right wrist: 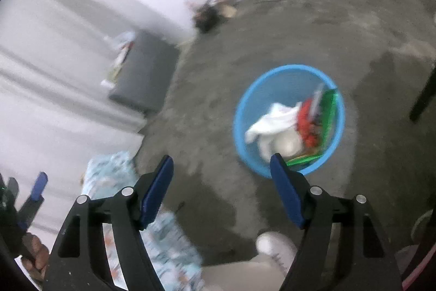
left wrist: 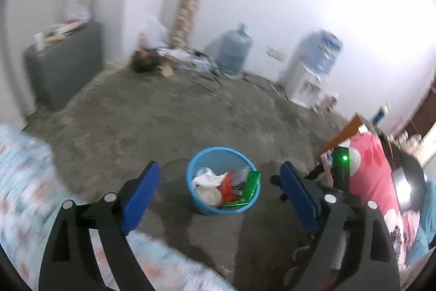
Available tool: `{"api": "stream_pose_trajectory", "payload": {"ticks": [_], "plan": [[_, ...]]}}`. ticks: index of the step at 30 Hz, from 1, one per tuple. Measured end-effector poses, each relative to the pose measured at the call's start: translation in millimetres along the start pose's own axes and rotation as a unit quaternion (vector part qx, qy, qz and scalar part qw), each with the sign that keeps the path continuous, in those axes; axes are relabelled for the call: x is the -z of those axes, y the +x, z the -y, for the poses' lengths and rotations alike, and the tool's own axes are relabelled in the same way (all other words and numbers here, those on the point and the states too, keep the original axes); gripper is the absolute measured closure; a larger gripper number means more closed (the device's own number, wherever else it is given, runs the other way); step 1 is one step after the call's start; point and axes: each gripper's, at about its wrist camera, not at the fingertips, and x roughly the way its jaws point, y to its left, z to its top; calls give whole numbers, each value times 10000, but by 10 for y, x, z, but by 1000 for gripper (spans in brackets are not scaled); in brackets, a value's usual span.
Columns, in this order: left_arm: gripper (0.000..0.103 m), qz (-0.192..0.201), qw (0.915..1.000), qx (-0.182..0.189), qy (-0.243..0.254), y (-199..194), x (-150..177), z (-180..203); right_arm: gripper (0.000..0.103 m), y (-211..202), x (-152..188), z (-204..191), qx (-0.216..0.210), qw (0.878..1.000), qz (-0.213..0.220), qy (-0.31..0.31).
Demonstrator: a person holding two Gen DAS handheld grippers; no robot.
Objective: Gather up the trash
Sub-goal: 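Move both tools back to the bed toward the pink chip bag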
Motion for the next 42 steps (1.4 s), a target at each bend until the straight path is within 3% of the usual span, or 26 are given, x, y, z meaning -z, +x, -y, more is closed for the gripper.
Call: {"api": "stream_pose_trajectory", "payload": {"ticks": [4, 8, 12, 19, 23, 26, 32, 34, 40, 42], "plan": [[12, 437, 9965, -521, -481, -742, 352, -338, 33, -73, 124, -343, -324, 9984, -239, -402], [10, 716, 9847, -1281, -936, -1375, 811, -620, 33, -168, 256, -654, -711, 9939, -393, -751], [10, 945, 9640, -1958, -1529, -1924, 1324, -827, 33, -126, 390, -930, -991, 9865, -691, -1110], [10, 1307, 9236, -2707, -2379, -2545, 1982, -1128, 33, 10, 706, -1603, -1448, 9653, -1308, -1733], [10, 1414, 9064, -2896, -2729, -2722, 2161, -1302, 33, 89, 909, -1952, -1637, 9513, -1599, -2067], [10, 1484, 8994, -2972, -2841, -2780, 2273, -1419, 33, 161, 1065, -2194, -1773, 9406, -1837, -2238], [10, 1468, 8916, -2985, -3072, -2787, 2431, -1622, 31, 457, 1540, -2755, -2090, 9114, -2544, -2471], [10, 1467, 8891, -2961, -3167, -2804, 2483, -1674, 31, 633, 1771, -3010, -2236, 8962, -2865, -2543], [10, 1552, 8817, -3050, -3248, -2920, 2629, -1677, 32, 1278, 2463, -3672, -2291, 8566, -3676, -2803], [10, 1567, 8794, -3114, -3243, -2969, 2669, -1663, 37, 1518, 2653, -3817, -2252, 8483, -3852, -2852]]}}
